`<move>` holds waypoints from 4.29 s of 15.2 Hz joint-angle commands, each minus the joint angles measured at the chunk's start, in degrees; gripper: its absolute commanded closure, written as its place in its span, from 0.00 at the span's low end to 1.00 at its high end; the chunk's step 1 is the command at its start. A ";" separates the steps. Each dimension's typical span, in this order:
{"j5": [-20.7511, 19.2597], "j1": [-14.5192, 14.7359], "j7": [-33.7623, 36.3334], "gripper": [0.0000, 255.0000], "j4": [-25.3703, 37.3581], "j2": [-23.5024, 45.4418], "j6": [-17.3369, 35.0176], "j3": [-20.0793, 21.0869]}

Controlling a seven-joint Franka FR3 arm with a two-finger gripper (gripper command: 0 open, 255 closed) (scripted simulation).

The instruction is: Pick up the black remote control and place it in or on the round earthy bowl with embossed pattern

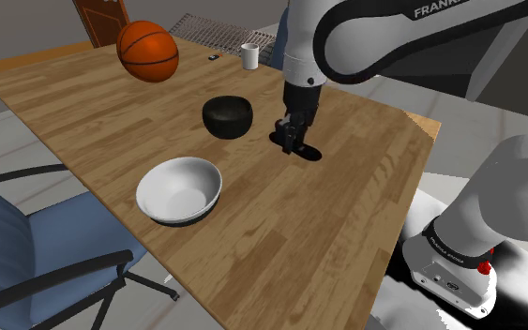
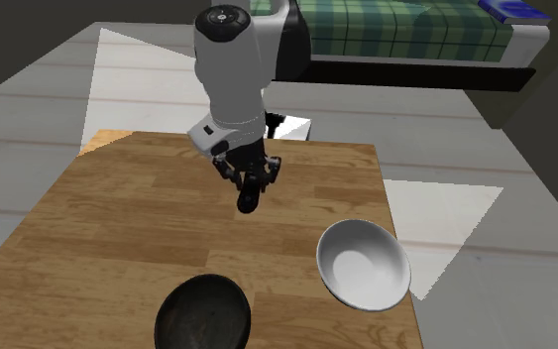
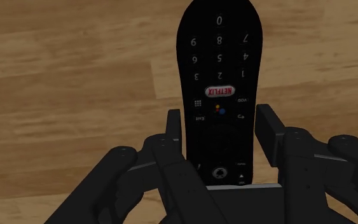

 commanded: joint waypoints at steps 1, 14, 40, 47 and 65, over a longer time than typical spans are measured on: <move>-0.01 -0.03 -0.11 1.00 0.98 -0.56 -1.56 -0.22; -2.15 -1.49 -0.27 1.00 12.93 4.40 -8.70 -1.04; -13.85 -1.74 0.11 1.00 60.83 47.56 -14.87 -2.78; -14.03 -1.93 0.25 1.00 56.78 48.02 -10.38 -2.90; -13.79 -1.64 -0.02 0.00 63.27 47.48 -17.38 -2.74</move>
